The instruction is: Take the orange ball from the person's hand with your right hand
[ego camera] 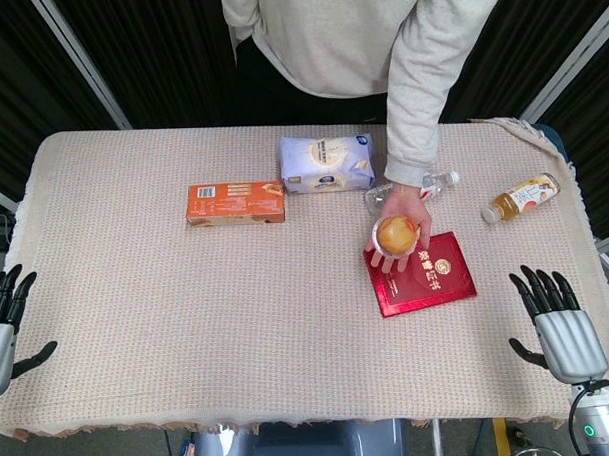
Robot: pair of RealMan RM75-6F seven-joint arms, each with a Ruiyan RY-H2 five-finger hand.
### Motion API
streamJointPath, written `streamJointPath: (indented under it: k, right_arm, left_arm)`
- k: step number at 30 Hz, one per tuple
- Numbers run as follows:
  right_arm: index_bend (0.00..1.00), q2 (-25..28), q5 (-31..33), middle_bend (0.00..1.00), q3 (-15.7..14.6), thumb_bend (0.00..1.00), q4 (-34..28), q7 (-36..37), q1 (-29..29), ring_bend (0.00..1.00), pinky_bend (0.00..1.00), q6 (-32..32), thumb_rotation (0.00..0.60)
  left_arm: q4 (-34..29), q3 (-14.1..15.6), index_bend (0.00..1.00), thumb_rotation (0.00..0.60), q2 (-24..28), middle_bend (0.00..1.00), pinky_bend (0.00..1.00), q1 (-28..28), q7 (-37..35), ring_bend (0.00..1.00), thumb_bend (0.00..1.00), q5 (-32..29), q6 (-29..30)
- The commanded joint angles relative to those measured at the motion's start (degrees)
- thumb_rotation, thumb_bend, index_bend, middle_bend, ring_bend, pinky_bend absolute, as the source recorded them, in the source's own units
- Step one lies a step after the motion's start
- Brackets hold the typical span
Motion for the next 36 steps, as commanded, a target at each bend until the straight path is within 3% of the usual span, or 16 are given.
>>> streamJointPath:
  k: [1,36]
  right_arm:
    - [0.06,0.1,0.0,0.0,0.0,0.11,0.0,0.0,0.0,0.0,0.0,0.0,0.6]
    - [0.09,-0.1,-0.9,0.0,0.9,0.11,-1.5,0.8,0.6,0.0,0.03,0.7,0.6]
  left_arm:
    - [0.0,0.0,0.0,0.6,0.0,0.0,0.0,0.0,0.0,0.0,0.08,0.1,0.1]
    - [0.3,-0.2,0.0,0.6,0.0,0.0,0.0,-0.2,-1.2,0.0,0.08,0.6,0.6]
